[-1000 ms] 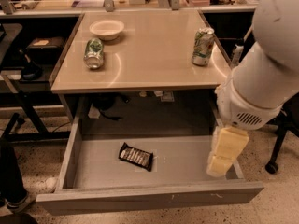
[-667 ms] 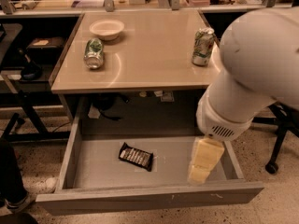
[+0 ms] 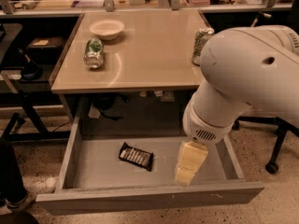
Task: Pick rxbar chocolate from top drawer and place on counter
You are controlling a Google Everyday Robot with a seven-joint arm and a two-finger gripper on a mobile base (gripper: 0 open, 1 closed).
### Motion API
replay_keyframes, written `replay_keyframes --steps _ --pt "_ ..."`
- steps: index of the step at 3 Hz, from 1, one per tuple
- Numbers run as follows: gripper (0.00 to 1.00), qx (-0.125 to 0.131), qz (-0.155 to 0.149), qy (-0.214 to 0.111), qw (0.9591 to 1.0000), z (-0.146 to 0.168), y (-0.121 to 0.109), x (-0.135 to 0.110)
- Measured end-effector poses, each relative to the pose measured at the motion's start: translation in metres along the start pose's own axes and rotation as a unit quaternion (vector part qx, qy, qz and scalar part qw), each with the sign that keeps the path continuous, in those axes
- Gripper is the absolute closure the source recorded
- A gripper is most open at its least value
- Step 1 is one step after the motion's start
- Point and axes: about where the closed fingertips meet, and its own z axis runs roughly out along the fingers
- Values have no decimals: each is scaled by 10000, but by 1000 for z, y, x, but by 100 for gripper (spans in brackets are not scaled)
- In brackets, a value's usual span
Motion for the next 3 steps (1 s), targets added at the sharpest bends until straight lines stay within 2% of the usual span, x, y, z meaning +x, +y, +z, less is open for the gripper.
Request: replay_keyframes --steps 1,3 --pt "0 -23 47 -106 9999 4 0 -3" --pt "0 -129 380 -387 9984 51 -12 -42"
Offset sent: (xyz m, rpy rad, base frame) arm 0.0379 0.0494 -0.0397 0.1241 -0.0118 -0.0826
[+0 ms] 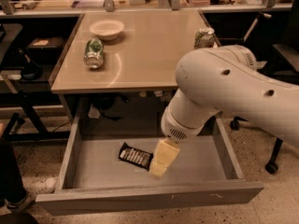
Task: Pick rxbar chocolate from top drawer and place on counter
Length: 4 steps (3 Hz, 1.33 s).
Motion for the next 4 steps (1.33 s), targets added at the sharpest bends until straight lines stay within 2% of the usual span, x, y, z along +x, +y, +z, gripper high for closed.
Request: replay_keyframes --steps 1,2,3,4 --pt "0 -360 226 -195 9989 27 1 -12" --pt "0 -387 235 -196 9988 28 2 -11" --pt "0 -449 182 -310 9983 42 13 -19" --pt "0 -426 181 -448 9979 64 15 -41"
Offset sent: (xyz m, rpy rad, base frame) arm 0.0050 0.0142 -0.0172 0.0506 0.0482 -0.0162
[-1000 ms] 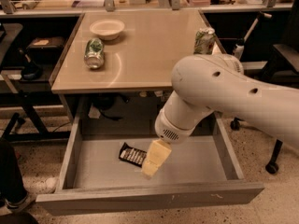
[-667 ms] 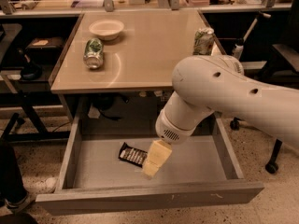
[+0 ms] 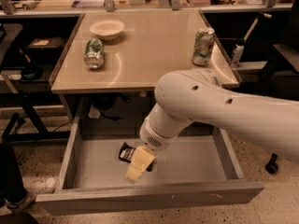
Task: Pick rxbar chocolate from top drawer and place on counter
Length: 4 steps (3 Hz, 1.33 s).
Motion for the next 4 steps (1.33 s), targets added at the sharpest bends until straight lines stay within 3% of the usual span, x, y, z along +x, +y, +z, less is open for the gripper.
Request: replay_keyframes --steps 1,3,4 --pt "0 13 182 -91 9998 44 -19 -28" --pt "0 4 245 -204 9995 54 -24 -27" --pt "0 93 305 -350 9989 72 -37 -27"
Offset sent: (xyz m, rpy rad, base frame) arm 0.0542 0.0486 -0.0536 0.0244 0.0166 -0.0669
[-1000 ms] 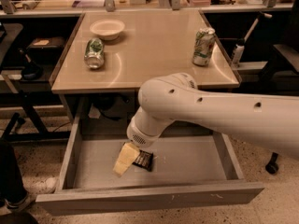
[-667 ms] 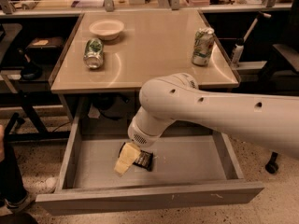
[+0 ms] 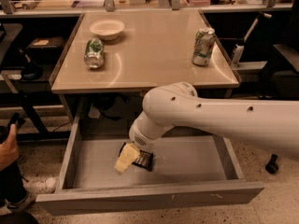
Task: Pick rxbar chocolate from top drawer and place on counter
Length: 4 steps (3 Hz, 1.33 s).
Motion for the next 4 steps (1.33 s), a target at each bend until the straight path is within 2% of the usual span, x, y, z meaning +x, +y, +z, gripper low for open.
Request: replay_keyframes --steps 2,3,4 --pt "0 337 35 -95 9994 26 -22 16" --pt "0 465 100 -28 9989 39 -28 37" --pt "0 430 124 -7 9990 46 -26 42"
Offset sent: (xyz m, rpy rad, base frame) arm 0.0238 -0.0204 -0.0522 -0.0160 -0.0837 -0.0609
